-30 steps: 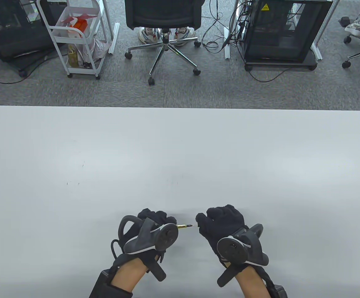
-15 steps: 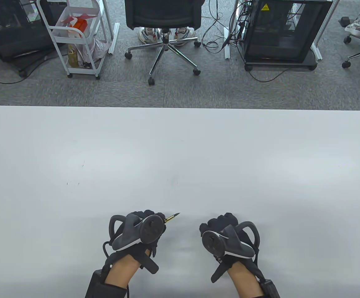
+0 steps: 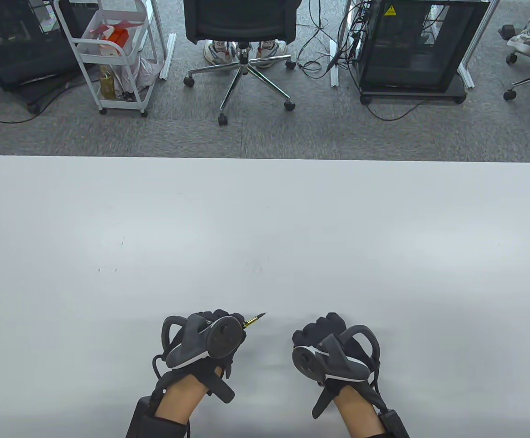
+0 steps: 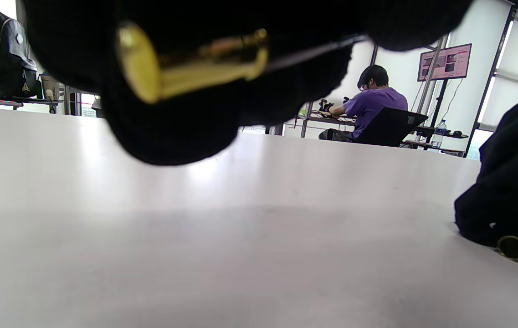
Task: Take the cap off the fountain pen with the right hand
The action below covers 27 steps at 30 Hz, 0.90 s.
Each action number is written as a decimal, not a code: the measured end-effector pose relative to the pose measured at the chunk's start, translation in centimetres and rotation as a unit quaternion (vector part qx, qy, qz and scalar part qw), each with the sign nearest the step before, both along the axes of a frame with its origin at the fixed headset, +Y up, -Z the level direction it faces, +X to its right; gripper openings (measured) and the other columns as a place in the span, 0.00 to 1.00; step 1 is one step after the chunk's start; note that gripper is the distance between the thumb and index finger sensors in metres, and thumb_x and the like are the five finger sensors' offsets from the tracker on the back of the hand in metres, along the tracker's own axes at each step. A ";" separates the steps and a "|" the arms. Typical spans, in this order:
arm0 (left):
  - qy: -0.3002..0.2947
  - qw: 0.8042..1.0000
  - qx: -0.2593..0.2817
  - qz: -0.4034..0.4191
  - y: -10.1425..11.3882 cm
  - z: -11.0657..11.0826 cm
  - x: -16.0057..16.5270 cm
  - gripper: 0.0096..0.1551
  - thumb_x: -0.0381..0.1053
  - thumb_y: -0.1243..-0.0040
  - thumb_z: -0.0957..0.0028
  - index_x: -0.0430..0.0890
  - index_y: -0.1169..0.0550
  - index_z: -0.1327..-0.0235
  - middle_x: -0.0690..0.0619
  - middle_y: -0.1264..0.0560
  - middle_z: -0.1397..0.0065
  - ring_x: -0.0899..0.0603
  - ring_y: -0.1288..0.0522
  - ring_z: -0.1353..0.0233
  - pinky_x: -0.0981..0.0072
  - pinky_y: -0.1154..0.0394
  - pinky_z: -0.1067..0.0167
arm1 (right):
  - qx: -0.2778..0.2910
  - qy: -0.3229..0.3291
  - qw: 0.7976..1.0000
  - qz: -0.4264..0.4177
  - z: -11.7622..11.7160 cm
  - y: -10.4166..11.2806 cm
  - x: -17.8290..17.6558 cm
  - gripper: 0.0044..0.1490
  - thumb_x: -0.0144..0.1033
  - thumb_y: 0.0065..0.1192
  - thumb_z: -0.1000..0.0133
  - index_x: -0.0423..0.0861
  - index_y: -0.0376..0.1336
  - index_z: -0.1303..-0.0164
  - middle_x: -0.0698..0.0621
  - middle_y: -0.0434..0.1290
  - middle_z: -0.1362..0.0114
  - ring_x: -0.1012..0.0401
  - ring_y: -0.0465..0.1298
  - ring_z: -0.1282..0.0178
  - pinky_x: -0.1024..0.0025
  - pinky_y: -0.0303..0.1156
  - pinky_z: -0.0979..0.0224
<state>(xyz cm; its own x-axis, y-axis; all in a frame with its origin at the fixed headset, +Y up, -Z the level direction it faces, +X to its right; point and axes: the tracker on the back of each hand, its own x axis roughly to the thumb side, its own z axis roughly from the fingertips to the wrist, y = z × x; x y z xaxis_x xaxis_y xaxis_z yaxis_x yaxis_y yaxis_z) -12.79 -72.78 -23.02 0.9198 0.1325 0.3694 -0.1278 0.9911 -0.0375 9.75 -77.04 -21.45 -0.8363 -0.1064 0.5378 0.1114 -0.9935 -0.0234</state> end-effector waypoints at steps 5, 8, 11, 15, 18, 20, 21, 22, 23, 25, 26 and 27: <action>0.001 1.000 0.000 0.012 0.4 0.1 -0.3 0.26 0.60 0.43 0.65 0.51 0.18 0.57 0.49 0.14 0.60 0.45 0.11 0.65 0.39 0.22 0.48 | -0.041 -0.016 0.999 -0.023 -0.3 0.3 0.7 0.32 0.53 0.71 0.51 0.52 0.72 0.38 0.46 0.80 0.38 0.48 0.78 0.37 0.42 0.65 0.26; -0.001 1.000 0.007 0.029 0.7 0.3 -0.2 0.26 0.61 0.43 0.65 0.50 0.17 0.59 0.49 0.13 0.62 0.45 0.11 0.67 0.39 0.21 0.50 | -0.028 -0.035 0.996 -0.075 -0.3 1.1 2.0 0.38 0.54 0.68 0.49 0.52 0.65 0.29 0.45 0.79 0.36 0.47 0.78 0.36 0.41 0.64 0.26; -0.012 1.000 0.000 0.023 0.7 0.4 0.5 0.26 0.62 0.43 0.64 0.49 0.17 0.61 0.49 0.13 0.64 0.45 0.10 0.69 0.39 0.21 0.50 | -0.007 -0.066 0.987 -0.147 -0.7 2.6 4.2 0.35 0.53 0.67 0.48 0.52 0.66 0.31 0.44 0.79 0.36 0.47 0.78 0.36 0.41 0.64 0.26; -0.036 0.999 -0.007 -0.011 -0.1 0.5 2.8 0.26 0.62 0.43 0.64 0.48 0.16 0.63 0.50 0.12 0.65 0.45 0.10 0.70 0.40 0.20 0.51 | 0.004 -0.110 0.970 -0.217 -0.7 3.4 7.4 0.34 0.52 0.65 0.46 0.50 0.67 0.31 0.43 0.79 0.36 0.46 0.77 0.37 0.40 0.63 0.26; -0.058 0.995 -0.027 -0.070 -1.5 0.3 5.1 0.26 0.63 0.43 0.64 0.49 0.16 0.64 0.50 0.12 0.66 0.46 0.10 0.70 0.41 0.20 0.51 | -0.006 -0.133 0.962 -0.239 -0.8 3.1 9.0 0.34 0.52 0.65 0.46 0.49 0.67 0.32 0.43 0.79 0.37 0.45 0.77 0.37 0.40 0.63 0.27; -0.074 0.991 -0.042 -0.102 -2.5 0.3 6.4 0.26 0.63 0.43 0.64 0.49 0.16 0.64 0.50 0.12 0.66 0.46 0.10 0.70 0.41 0.20 0.51 | -0.021 -0.139 0.958 -0.250 -0.8 2.9 9.4 0.34 0.52 0.64 0.46 0.48 0.68 0.32 0.42 0.79 0.37 0.45 0.77 0.37 0.39 0.63 0.27; -0.081 0.988 -0.049 -0.125 -3.0 0.3 7.2 0.26 0.63 0.43 0.64 0.49 0.15 0.64 0.50 0.12 0.66 0.46 0.10 0.70 0.41 0.20 0.51 | -0.026 -0.140 0.956 -0.256 -0.8 2.9 9.5 0.34 0.52 0.64 0.46 0.48 0.68 0.32 0.42 0.79 0.37 0.45 0.77 0.37 0.39 0.62 0.27; -0.083 0.986 -0.051 -0.139 -3.3 0.2 7.6 0.26 0.64 0.43 0.64 0.49 0.15 0.65 0.50 0.12 0.67 0.45 0.10 0.71 0.41 0.20 0.51 | -0.027 -0.139 0.955 -0.261 -0.9 3.0 9.6 0.34 0.52 0.64 0.46 0.48 0.68 0.32 0.42 0.79 0.37 0.45 0.77 0.37 0.39 0.62 0.27; -0.085 0.983 -0.052 -0.157 -3.7 0.2 8.1 0.26 0.64 0.43 0.64 0.49 0.15 0.65 0.49 0.12 0.67 0.45 0.10 0.71 0.41 0.20 0.51 | -0.025 -0.140 0.953 -0.269 -0.9 3.2 9.6 0.34 0.52 0.64 0.46 0.48 0.68 0.32 0.42 0.79 0.37 0.45 0.77 0.37 0.39 0.62 0.26; -0.089 0.978 -0.059 -0.181 -4.3 0.0 8.8 0.25 0.64 0.43 0.64 0.48 0.15 0.66 0.49 0.12 0.68 0.45 0.11 0.71 0.41 0.20 0.50 | -0.025 -0.133 0.951 -0.277 -0.9 3.4 9.4 0.33 0.52 0.64 0.46 0.48 0.68 0.32 0.42 0.79 0.36 0.44 0.77 0.37 0.39 0.62 0.26; -0.087 0.978 -0.054 -0.184 -4.3 -0.1 8.9 0.25 0.64 0.43 0.64 0.48 0.16 0.67 0.49 0.13 0.68 0.45 0.11 0.72 0.41 0.20 0.50 | -0.027 -0.131 0.951 -0.278 -0.9 3.5 9.4 0.33 0.52 0.64 0.45 0.48 0.68 0.33 0.42 0.79 0.36 0.44 0.77 0.37 0.39 0.62 0.26; -0.087 0.978 -0.053 -0.183 -4.4 -0.2 9.2 0.25 0.64 0.43 0.64 0.48 0.15 0.69 0.49 0.13 0.70 0.45 0.12 0.73 0.41 0.20 0.51 | -0.027 -0.130 0.951 -0.279 -0.9 3.5 9.3 0.34 0.52 0.64 0.45 0.47 0.68 0.33 0.42 0.79 0.36 0.44 0.77 0.37 0.39 0.62 0.26</action>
